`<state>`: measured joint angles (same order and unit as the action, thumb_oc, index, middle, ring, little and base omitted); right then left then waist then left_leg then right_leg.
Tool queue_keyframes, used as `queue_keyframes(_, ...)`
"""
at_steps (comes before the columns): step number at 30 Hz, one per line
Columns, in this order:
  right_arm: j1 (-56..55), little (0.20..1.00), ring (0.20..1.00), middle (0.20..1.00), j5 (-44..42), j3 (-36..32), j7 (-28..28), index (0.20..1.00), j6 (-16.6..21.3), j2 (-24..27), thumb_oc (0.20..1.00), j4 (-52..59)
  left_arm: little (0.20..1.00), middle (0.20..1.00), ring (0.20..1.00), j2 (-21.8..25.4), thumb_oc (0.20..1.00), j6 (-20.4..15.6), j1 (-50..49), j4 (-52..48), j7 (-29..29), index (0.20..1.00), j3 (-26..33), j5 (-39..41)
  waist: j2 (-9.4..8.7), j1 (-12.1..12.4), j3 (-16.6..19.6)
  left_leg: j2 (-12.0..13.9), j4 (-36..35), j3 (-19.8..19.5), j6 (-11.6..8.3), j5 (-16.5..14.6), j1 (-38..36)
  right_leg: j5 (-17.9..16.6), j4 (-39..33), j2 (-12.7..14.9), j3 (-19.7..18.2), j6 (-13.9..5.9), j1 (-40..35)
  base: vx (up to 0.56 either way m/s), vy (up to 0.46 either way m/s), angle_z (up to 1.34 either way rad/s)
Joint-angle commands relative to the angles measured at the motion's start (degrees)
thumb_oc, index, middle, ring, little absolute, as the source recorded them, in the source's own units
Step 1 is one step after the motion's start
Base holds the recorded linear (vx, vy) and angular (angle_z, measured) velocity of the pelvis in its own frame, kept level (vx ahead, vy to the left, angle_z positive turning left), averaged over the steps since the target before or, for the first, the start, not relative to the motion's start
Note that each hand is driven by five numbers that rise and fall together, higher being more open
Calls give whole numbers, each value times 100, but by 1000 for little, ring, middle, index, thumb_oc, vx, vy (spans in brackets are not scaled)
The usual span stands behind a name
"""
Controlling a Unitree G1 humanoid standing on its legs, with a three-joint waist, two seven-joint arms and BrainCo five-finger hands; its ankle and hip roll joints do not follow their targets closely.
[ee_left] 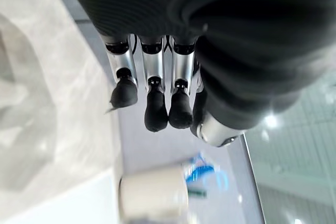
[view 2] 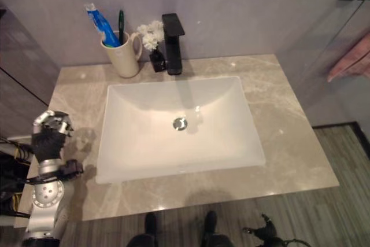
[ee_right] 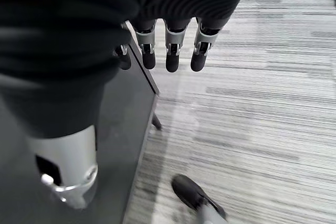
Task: Put brush and paste in cup on sink, flatten towel.
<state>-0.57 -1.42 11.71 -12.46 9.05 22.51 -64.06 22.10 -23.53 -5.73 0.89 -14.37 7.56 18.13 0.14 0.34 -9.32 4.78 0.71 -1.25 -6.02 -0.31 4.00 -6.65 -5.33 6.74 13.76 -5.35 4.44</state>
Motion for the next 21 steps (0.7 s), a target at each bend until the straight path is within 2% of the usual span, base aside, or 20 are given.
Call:
queue_keyframes(1, 205, 1000, 1000, 1000, -63, -82, -59, 1000, 34, -59, 1000, -118, 200, 200, 200, 178, 200, -389, 222, -315, 114, 200, 86, 163, -311, 26, -91, -696, 769, -329, 380, -666, 15, 75, 353, -59, -181, -175, 95, -3, 119, -42)
queue_keyframes(5, 88, 1000, 1000, 1000, -67, -187, -108, 1000, 54, -155, 1000, 16, 200, 200, 200, 375, 200, -381, 256, -414, 100, 200, -29, -21, -301, -110, -50, -742, 619, -171, 463, -570, -36, -68, 395, 78, -227, -252, 177, -79, 173, -18)
queue_keyframes(6, -10, 1000, 1000, 1000, -43, -164, -77, 1000, 68, -231, 1000, 78, 200, 200, 200, 506, 200, -399, 303, -522, 94, 200, -97, -187, -287, -203, -41, -806, 517, -95, 549, -572, -111, -172, 437, 170, -299, -326, 291, -126, 224, 6)
queue_keyframes(10, -146, 1000, 1000, 1000, 197, -120, -74, 1000, -26, -362, 1000, -13, 200, 200, 200, 669, 200, -408, 468, -707, 133, 200, -271, -253, -295, -293, -87, -981, 317, 80, 730, -554, -248, -408, 579, 347, -593, -494, 571, -124, 227, -33)
queue_keyframes(12, -253, 1000, 1000, 1000, 202, -191, -83, 1000, -59, -417, 1000, -106, 200, 200, 200, 765, 200, -405, 630, -776, 156, 200, -378, -299, -301, -392, -112, -1040, 104, 186, 775, -472, -340, -645, 604, 445, -752, -626, 703, -100, 182, -39)
queue_keyframes(16, -278, 1000, 1000, 1000, 138, -238, -83, 1000, -71, -467, 1000, -63, 200, 200, 200, 835, 200, -375, 870, -720, 142, 200, -594, -397, -338, -495, -146, -1071, -92, 400, 821, -383, -402, -884, 585, 583, -831, -760, 881, -88, 98, -34)
queue_keyframes(17, -319, 1000, 1000, 1000, 94, -251, -89, 1000, -52, -509, 1000, 83, 200, 200, 200, 825, 200, -350, 980, -621, 72, 200, -677, -489, -333, -483, -202, -959, -100, 661, 802, -345, -387, -863, 598, 720, -512, -780, 970, -176, 87, -55)
queue_keyframes(18, -318, 1000, 1000, 1000, 70, -274, -104, 1000, -65, -514, 1000, 102, 200, 200, 200, 834, 200, -325, 1015, -612, 57, 200, -729, -536, -283, -380, -247, -827, -87, 882, 762, -341, -398, -731, 628, 870, 79, -777, 922, -150, 51, -69)
queue_keyframes(19, -316, 1000, 1000, 1000, 70, -278, -104, 1000, -66, -516, 1000, 104, 200, 200, 200, 835, 200, -326, 1022, -608, 55, 200, -732, -538, -292, -383, -248, -836, -86, 879, 762, -326, -387, -741, 621, 880, 82, -773, 927, -222, 30, -140)
queue_keyframes(20, -319, 1000, 1000, 1000, 93, -256, -136, 1000, -97, -583, 1000, 53, 200, 200, 200, 867, 200, -322, 958, -616, 77, 200, -741, -527, -208, -286, -258, -591, -232, 1334, 709, -180, -394, -499, 813, 1167, 929, -697, 693, -160, 11, -133)
queue_keyframes(21, -320, 1000, 1000, 1000, 94, -255, -137, 1000, -97, -584, 1000, 52, 200, 200, 200, 868, 200, -322, 956, -617, 78, 200, -740, -526, -208, -281, -266, -589, -247, 1338, 707, -175, -415, -490, 823, 1165, 924, -697, 687, -209, -3, -147)
